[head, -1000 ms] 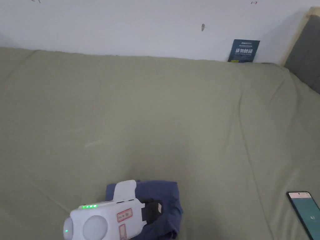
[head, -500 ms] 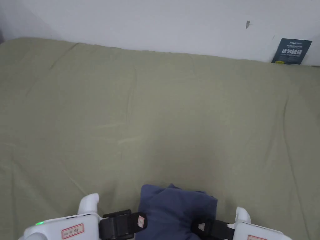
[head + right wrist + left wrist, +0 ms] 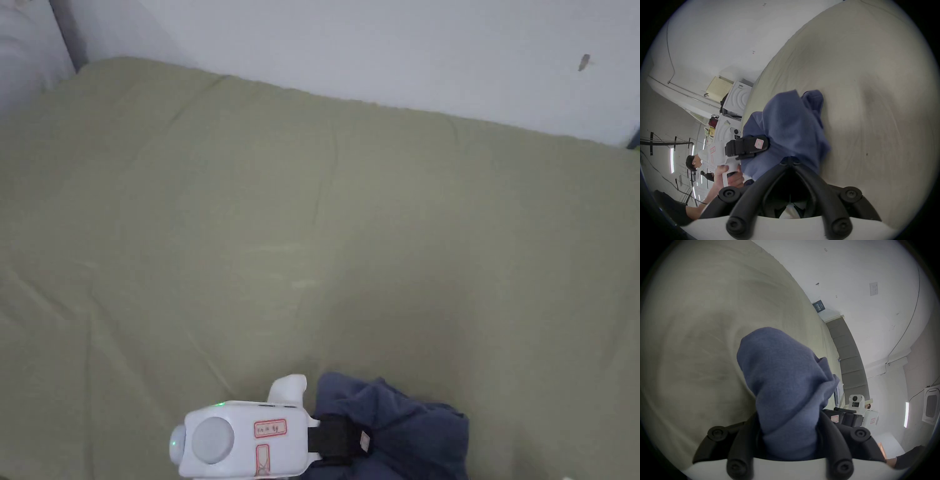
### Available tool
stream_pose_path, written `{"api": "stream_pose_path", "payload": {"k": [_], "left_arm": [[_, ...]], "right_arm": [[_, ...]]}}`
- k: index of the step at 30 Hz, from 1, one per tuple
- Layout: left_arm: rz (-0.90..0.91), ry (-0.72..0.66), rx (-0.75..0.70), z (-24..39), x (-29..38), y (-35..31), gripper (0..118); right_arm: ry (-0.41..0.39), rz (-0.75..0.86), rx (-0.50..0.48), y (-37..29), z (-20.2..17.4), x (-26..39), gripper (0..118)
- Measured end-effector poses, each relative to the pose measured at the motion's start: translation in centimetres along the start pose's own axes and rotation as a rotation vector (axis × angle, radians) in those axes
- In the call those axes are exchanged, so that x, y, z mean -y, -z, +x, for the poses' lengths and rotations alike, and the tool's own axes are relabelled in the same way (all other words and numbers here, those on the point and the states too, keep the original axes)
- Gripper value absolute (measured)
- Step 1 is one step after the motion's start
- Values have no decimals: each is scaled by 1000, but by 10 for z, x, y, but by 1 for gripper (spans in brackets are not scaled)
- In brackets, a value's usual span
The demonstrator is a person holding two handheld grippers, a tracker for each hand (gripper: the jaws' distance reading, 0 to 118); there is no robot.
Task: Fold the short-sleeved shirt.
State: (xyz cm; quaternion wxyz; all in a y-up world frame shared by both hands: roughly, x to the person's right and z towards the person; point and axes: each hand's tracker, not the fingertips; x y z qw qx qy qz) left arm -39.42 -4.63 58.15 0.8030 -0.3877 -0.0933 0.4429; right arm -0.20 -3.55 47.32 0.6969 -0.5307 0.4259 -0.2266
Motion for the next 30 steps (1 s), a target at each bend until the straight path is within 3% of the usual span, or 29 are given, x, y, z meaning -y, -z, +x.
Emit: {"api": "stream_pose_path", "payload": {"k": [3,8,10,13,14,16,17,19,23,25,28,29,30], "left_arm": [[28,22,-87,-39,-37,-77,21],[6,72,-374,-134,-115,-213,21],[5,43,-461,-170,-139,-253,25],[50,-66,-473,-186,-141,-278,31],[94,-78,-486,-190,-138,-278,46],[173,-101,-500,-183,-132,-285,103],[208,-98,-426,-178,-126,-297,109],[201,-77,-409,-157,-120,-326,109],[217,98,-713,-97,-83,-402,109],[340,151,-748,-67,-54,-419,109],[528,239,-956,5,-6,-392,107],[615,298,-992,21,15,-383,99],[725,384,-945,47,36,-370,79]], "right_arm": [[-17,-7,0,-15,-12,17,0],[-34,-38,29,-30,-22,47,0],[-36,-41,42,-34,-24,57,0],[-18,-41,53,-38,-26,70,0],[-15,-42,56,-40,-24,72,0],[-18,-45,68,-44,-27,77,0],[-18,-42,71,-48,-29,79,0],[-15,-29,50,-57,-32,80,0],[-93,-12,50,-79,-44,77,0],[-156,28,90,-92,-54,72,1],[-305,187,317,-118,-83,57,1],[-380,263,410,-129,-94,51,1],[-451,353,484,-142,-107,46,1]]}}
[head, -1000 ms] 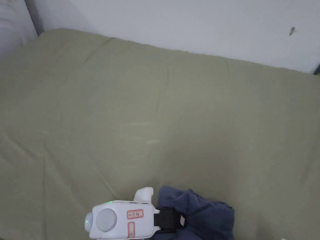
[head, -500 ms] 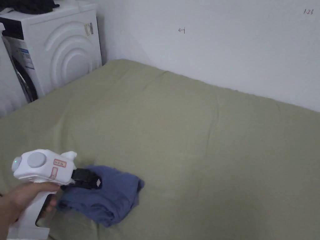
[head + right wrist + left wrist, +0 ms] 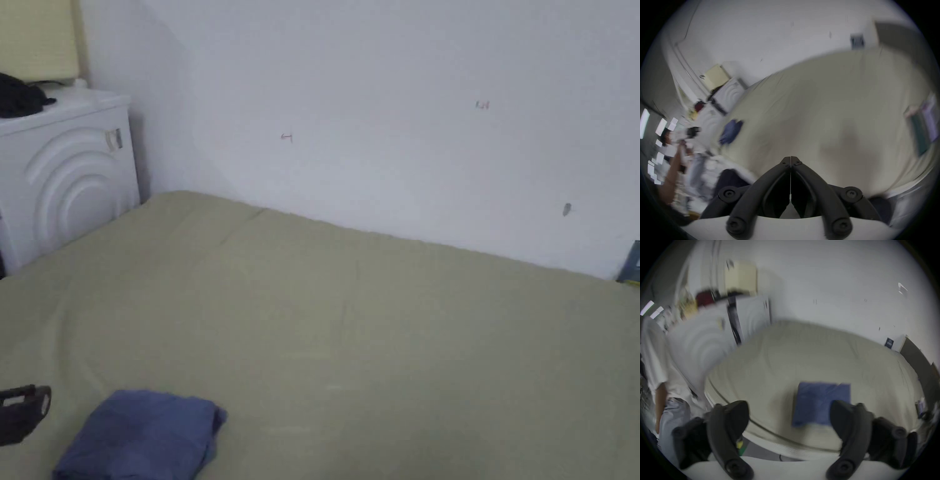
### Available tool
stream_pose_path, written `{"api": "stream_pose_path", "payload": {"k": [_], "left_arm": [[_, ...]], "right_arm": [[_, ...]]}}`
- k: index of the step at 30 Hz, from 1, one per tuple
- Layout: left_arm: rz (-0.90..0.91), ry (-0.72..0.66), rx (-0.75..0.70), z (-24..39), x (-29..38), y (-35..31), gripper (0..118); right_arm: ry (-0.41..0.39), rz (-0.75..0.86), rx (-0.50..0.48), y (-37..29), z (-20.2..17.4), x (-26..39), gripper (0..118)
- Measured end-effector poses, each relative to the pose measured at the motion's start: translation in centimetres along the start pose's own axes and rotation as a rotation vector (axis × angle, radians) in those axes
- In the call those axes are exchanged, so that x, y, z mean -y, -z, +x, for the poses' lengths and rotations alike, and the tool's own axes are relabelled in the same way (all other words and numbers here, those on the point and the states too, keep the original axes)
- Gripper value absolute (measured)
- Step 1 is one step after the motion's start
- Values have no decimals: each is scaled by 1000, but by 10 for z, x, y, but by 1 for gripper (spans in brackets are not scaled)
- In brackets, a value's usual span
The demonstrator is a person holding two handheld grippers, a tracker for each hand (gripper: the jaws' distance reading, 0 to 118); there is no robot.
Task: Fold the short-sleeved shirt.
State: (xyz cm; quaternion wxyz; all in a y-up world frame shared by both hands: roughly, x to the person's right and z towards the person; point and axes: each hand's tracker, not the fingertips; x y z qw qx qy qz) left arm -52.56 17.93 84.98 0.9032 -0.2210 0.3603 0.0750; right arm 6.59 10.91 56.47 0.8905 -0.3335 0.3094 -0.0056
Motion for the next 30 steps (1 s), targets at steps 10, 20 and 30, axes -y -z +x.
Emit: {"api": "stream_pose_path", "payload": {"k": [10,20,30], "left_arm": [[537,105,266,202,-55,-136,16],[524,90,406,249,-69,-167,16],[516,78,420,248,-72,-165,20]], "right_arm": [[-196,603,185,-132,-38,-124,1],[-222,686,192,-160,-66,-119,1],[-226,673,191,-156,-70,-113,14]]}}
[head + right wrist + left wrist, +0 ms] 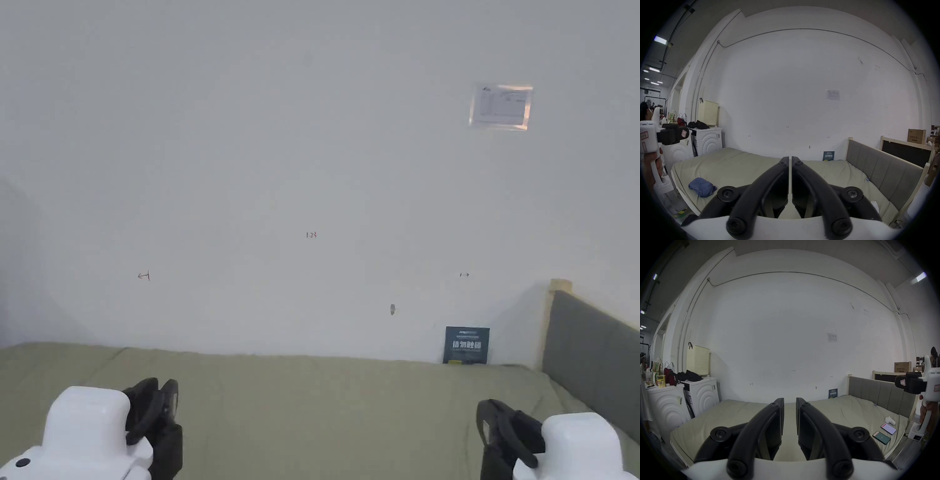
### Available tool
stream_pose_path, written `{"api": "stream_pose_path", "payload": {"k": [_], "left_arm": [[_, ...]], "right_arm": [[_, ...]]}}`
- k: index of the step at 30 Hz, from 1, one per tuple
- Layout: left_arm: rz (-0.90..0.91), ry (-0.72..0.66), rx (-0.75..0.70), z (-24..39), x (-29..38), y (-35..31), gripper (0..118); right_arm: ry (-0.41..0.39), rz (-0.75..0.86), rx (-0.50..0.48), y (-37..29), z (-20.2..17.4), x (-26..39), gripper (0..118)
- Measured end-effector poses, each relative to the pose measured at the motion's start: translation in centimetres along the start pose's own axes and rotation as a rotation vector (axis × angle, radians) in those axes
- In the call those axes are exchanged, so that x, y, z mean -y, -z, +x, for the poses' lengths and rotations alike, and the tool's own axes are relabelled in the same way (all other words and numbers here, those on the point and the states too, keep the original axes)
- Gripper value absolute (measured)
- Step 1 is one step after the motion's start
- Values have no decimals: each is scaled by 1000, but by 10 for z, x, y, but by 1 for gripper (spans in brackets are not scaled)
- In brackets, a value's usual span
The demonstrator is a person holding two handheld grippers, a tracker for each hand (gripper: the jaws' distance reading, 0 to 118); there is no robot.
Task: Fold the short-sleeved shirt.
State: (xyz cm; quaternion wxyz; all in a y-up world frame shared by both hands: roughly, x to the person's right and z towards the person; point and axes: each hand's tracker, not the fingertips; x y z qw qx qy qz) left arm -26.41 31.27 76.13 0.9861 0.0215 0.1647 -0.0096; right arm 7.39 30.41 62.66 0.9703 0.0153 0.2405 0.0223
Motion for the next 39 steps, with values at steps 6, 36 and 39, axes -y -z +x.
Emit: {"api": "stream_pose_path", "payload": {"k": [6,36,39], "left_arm": [[24,-1,1,1,3,-2,118],[-25,-31,-7,0,8,4,118],[-27,-33,-8,-1,8,5,118]], "right_arm": [[6,23,-2,-2,0,0,118],[235,-164,97,23,-15,-21,118],[216,-148,104,22,-18,-19,118]]}}
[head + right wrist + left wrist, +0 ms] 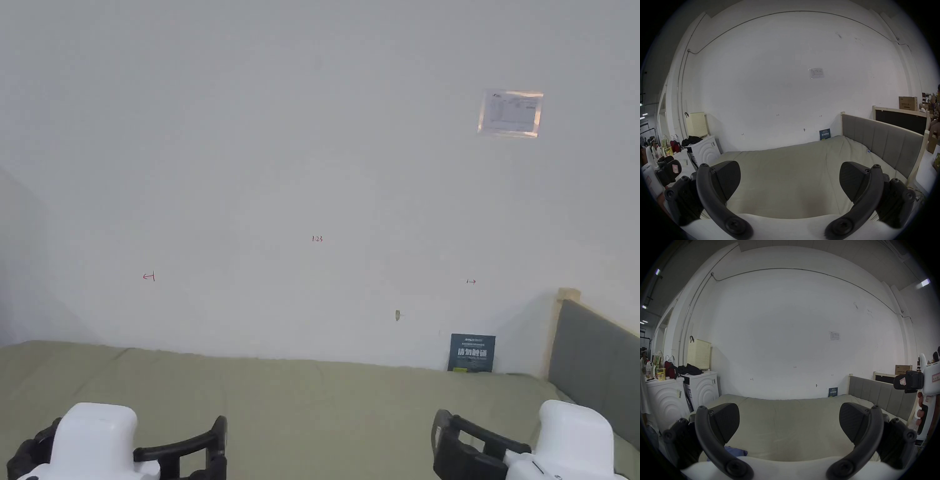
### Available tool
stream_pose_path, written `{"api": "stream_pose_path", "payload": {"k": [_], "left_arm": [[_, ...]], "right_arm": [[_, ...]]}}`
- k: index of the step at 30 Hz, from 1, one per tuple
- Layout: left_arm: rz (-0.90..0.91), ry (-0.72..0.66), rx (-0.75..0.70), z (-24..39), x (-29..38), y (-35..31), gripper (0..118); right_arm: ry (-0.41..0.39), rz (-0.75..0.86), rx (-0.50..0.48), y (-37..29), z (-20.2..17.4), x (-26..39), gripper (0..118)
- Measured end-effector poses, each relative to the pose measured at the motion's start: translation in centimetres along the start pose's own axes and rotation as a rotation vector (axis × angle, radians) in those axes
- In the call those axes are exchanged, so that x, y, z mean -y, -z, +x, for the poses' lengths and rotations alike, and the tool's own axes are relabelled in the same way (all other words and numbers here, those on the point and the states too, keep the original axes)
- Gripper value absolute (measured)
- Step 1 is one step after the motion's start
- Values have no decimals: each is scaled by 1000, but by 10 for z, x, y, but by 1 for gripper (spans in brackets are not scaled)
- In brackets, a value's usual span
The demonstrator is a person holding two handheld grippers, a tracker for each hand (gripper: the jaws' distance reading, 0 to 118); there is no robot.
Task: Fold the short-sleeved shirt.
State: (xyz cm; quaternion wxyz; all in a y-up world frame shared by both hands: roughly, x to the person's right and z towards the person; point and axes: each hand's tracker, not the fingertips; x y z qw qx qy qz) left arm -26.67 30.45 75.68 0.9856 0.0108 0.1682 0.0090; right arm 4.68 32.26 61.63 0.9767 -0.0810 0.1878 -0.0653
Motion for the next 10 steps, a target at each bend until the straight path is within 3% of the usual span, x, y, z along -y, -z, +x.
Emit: {"api": "stream_pose_path", "payload": {"k": [10], "left_arm": [[2,1,-2,3,1,1,118]], "right_arm": [[14,-1,-20,-1,7,-4,118]]}}
